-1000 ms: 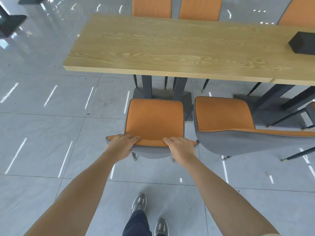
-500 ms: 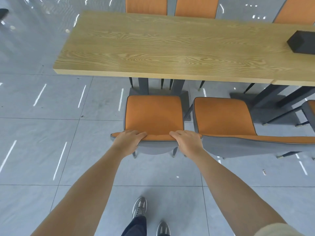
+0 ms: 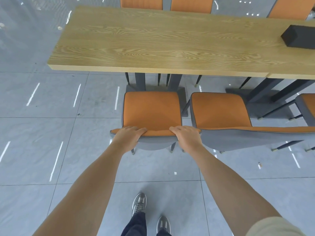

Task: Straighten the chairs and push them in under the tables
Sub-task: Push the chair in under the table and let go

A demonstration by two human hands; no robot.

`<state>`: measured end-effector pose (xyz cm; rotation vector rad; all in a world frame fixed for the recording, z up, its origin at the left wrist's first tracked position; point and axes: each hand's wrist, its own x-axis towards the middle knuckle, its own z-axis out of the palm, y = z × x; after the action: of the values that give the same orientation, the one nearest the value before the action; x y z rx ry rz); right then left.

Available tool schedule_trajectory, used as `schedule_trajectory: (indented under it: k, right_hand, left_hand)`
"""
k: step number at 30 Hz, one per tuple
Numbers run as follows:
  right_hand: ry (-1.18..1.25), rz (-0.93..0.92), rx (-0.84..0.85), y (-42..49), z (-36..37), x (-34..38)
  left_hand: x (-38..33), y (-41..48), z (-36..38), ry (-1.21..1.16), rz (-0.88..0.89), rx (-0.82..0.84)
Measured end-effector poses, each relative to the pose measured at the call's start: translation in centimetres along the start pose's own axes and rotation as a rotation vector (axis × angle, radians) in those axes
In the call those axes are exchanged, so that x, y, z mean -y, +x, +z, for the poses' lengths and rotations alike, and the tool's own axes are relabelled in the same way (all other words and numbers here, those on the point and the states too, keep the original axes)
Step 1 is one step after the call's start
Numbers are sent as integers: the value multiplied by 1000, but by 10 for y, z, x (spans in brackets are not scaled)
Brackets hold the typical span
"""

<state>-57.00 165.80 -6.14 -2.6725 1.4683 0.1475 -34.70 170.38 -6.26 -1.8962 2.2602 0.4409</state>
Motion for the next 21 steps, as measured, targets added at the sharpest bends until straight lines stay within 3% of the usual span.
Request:
schedule_trajectory:
  k: [4, 7, 10, 21]
  right_hand:
    - [-25, 11, 2, 1, 1, 2]
    - [3, -24, -135, 7, 3, 8]
    - [66, -49, -159, 20, 8, 23]
    - [18, -17, -47, 35, -3, 7]
  left_hand:
    - [2, 2, 0, 7, -3, 0]
    - [13, 5, -2, 21, -13, -1]
    - [30, 6, -8, 52, -67, -23]
    - [24, 21, -14, 38, -65, -28]
